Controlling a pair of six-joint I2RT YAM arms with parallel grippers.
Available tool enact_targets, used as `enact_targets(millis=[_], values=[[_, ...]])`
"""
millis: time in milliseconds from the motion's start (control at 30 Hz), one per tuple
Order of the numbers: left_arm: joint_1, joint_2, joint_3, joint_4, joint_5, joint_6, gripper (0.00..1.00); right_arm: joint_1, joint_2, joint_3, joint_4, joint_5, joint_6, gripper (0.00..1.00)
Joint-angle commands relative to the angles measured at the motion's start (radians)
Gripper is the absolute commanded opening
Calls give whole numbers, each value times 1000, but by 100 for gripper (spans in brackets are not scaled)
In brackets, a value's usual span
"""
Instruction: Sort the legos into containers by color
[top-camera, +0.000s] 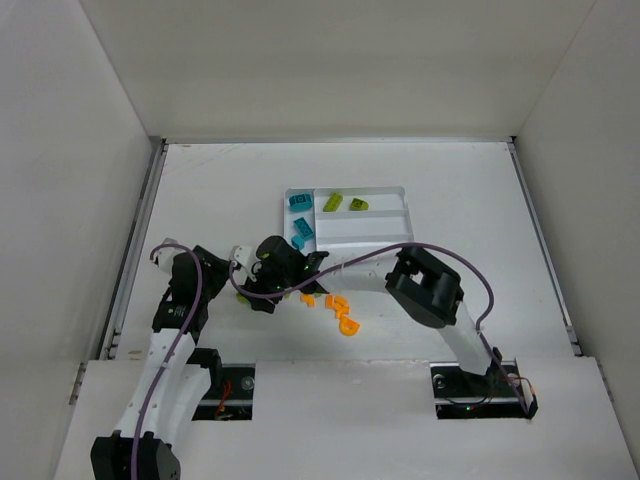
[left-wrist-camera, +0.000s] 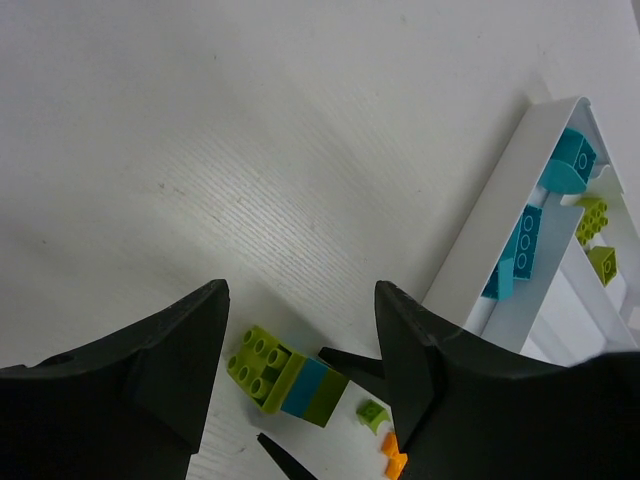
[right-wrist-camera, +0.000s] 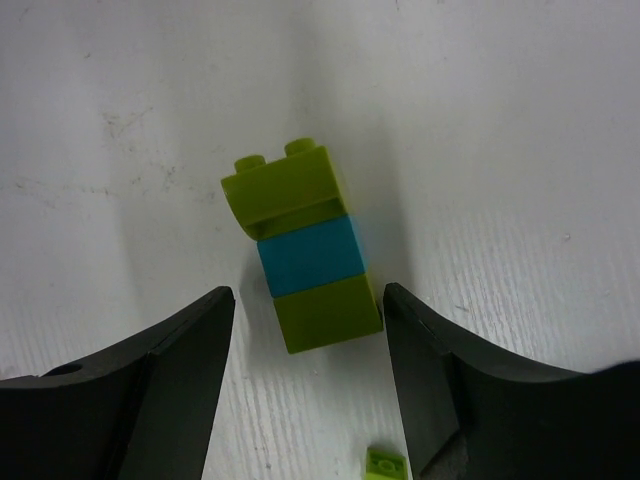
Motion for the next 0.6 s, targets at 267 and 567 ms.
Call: enact_targets(millis=[267, 567], values=[[12, 2, -4, 7, 23, -6, 56, 12, 25, 6, 181, -7, 60, 58], [18, -33, 21, -37, 25, 6, 56, 12, 44, 8, 170, 10, 55, 57]])
